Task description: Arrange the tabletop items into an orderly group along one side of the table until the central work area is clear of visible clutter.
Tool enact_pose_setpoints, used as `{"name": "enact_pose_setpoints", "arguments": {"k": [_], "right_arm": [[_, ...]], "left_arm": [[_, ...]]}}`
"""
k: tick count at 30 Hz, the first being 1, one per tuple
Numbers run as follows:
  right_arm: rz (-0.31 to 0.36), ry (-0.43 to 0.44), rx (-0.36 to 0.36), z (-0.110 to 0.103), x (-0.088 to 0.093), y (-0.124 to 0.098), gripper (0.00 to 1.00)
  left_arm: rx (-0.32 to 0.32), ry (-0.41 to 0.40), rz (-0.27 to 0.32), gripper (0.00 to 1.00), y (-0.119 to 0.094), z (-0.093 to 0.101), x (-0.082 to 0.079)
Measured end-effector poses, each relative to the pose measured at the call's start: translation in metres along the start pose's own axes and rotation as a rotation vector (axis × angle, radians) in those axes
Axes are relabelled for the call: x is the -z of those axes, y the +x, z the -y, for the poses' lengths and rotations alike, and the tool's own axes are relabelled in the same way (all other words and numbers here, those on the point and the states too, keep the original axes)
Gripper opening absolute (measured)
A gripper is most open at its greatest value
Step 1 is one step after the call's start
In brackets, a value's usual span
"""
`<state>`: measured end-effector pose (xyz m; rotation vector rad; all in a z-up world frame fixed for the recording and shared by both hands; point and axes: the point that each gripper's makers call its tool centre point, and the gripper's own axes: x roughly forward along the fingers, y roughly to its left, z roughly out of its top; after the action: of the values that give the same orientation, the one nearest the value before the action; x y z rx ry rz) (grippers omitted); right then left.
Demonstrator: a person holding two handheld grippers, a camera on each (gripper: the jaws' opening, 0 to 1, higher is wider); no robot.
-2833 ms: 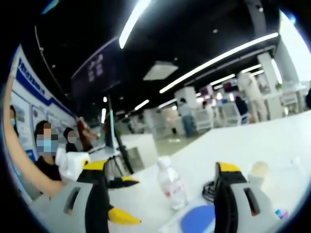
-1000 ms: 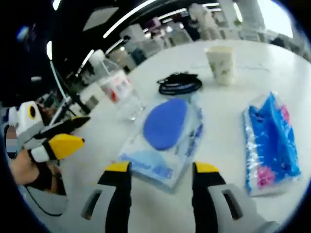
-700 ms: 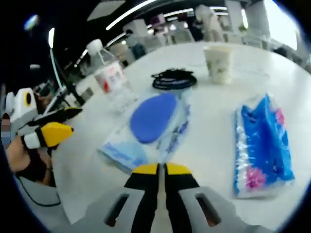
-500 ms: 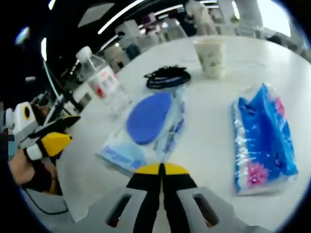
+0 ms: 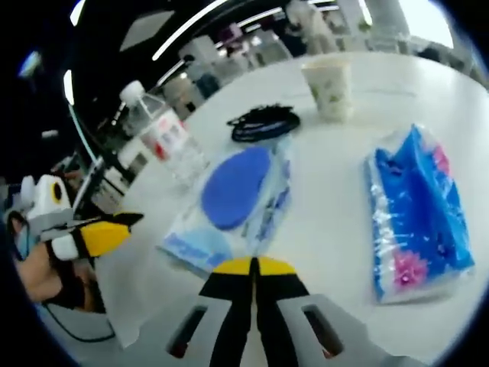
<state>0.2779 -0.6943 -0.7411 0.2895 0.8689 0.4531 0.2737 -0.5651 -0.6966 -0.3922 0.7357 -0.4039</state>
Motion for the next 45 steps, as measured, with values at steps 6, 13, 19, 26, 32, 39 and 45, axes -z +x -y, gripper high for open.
{"name": "enact_pose_setpoints", "arguments": {"k": [6, 13, 19, 26, 32, 39, 45], "right_arm": [[0.003, 0.011, -0.002, 0.0, 0.0, 0.0, 0.0], [0.01, 0.02, -0.004, 0.001, 0.0, -0.001, 0.0], [0.015, 0.026, -0.006, 0.001, 0.0, 0.0, 0.0], [0.026, 0.036, -0.005, 0.001, 0.0, -0.001, 0.0], [0.033, 0.048, -0.003, 0.002, -0.001, -0.003, 0.0], [0.04, 0.055, -0.005, 0.003, -0.002, -0.005, 0.0], [0.049, 0.062, -0.002, 0.006, -0.003, -0.007, 0.0]], "left_arm": [[0.017, -0.109, -0.057, 0.54, 0.01, 0.004, 0.01], [0.035, -0.186, -0.116, 0.5, 0.023, 0.015, 0.015], [0.035, -0.231, -0.162, 0.47, 0.034, 0.023, 0.019], [0.03, -0.254, -0.187, 0.4, 0.036, 0.026, 0.022], [-0.014, -0.23, -0.226, 0.2, 0.035, 0.017, 0.032], [-0.028, -0.24, -0.222, 0.1, 0.038, 0.013, 0.033], [0.005, -0.203, -0.2, 0.0, 0.037, 0.019, 0.028]]}}
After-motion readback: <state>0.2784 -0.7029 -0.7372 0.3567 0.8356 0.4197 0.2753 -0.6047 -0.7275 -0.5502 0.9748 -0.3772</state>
